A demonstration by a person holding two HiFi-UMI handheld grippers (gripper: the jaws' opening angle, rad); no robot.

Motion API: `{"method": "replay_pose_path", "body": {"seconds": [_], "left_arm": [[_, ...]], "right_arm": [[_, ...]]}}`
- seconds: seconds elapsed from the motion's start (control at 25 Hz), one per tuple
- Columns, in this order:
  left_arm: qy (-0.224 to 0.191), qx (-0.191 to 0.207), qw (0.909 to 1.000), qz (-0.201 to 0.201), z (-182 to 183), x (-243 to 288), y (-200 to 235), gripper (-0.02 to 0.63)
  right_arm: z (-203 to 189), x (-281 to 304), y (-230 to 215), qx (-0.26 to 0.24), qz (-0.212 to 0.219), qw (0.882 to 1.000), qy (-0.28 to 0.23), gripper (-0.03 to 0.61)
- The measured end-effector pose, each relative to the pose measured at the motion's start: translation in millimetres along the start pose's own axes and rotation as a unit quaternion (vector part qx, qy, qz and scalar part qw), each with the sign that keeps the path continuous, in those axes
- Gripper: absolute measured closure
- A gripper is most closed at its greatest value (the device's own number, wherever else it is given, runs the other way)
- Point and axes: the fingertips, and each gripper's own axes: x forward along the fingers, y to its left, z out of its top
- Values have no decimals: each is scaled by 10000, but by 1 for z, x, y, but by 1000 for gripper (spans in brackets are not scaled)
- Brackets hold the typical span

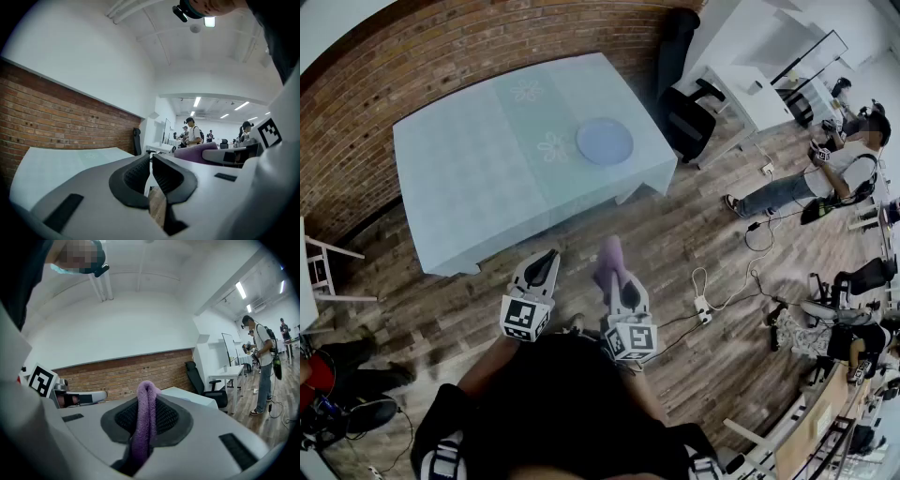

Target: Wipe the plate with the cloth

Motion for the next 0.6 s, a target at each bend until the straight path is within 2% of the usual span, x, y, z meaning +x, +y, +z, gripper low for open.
{"method": "replay_pose_path", "body": {"seconds": [0.28, 0.44, 0.6], "left_arm": [[-15, -21, 10000, 37, 2, -1, -3, 568], [-149, -231, 9995, 127, 5, -5, -2, 568], [-94, -196, 9996, 203, 6, -3, -7, 568]], "right_arm": [[4, -2, -1, -13, 33, 10000, -59, 512], [5, -5, 0, 44, 90, 9999, -70, 512], [7, -6, -2, 1, 170, 9998, -73, 512]]}}
